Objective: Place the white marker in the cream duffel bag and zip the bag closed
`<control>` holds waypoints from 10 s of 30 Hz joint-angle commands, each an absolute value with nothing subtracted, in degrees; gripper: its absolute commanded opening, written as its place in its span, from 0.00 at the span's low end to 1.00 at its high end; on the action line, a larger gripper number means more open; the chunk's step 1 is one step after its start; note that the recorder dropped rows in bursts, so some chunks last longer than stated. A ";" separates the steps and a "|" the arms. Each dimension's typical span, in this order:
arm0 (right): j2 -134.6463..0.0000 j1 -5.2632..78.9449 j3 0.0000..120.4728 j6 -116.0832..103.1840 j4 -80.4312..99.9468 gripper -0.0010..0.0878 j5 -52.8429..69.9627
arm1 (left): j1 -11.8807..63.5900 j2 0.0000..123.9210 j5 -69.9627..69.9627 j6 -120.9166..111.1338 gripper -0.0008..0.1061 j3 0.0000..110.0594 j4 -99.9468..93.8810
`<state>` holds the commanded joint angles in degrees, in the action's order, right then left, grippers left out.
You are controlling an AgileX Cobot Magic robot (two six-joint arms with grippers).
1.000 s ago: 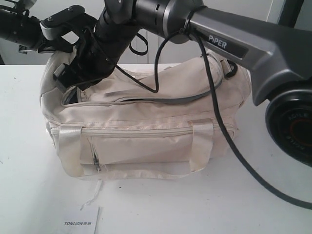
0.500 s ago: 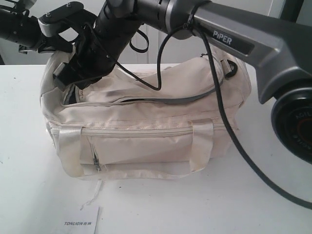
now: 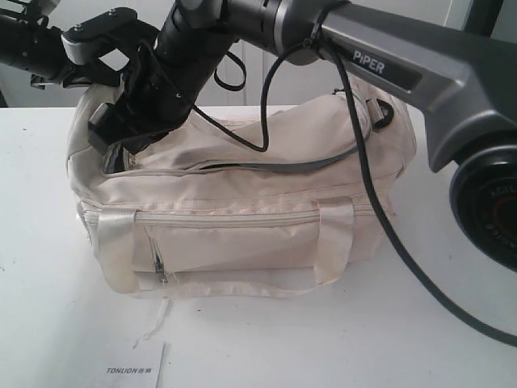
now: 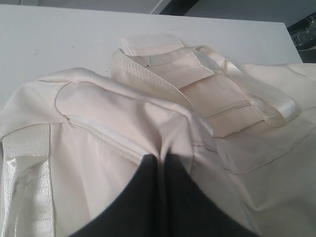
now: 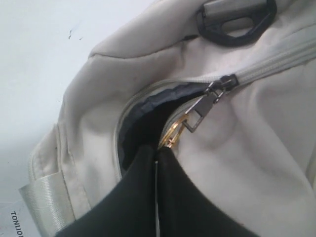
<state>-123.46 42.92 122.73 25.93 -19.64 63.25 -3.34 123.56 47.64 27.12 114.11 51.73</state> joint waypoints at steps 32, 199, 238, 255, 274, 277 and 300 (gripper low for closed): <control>-122.87 42.92 122.73 30.02 -22.39 0.01 67.75 | -3.34 123.56 47.64 26.99 0.01 114.11 51.73; -120.47 44.57 122.52 26.74 -22.82 0.01 69.58 | -16.36 105.39 65.61 27.01 0.67 98.57 51.35; -120.61 44.57 122.52 28.41 -23.10 0.01 69.56 | -7.16 107.92 48.72 30.89 0.54 84.49 56.15; -120.61 44.57 122.52 29.52 -23.34 0.01 69.96 | -7.16 108.01 47.96 30.22 0.01 84.49 57.44; -118.48 44.57 122.52 29.52 -23.75 0.01 69.96 | -7.16 108.01 47.49 29.32 0.01 84.49 59.10; -118.48 44.57 122.52 29.52 -23.75 0.01 69.96 | -7.16 108.01 47.49 29.15 0.01 84.49 59.10; -116.58 44.57 122.52 26.31 -24.06 0.01 69.96 | -7.26 108.01 47.38 28.10 0.01 84.49 59.10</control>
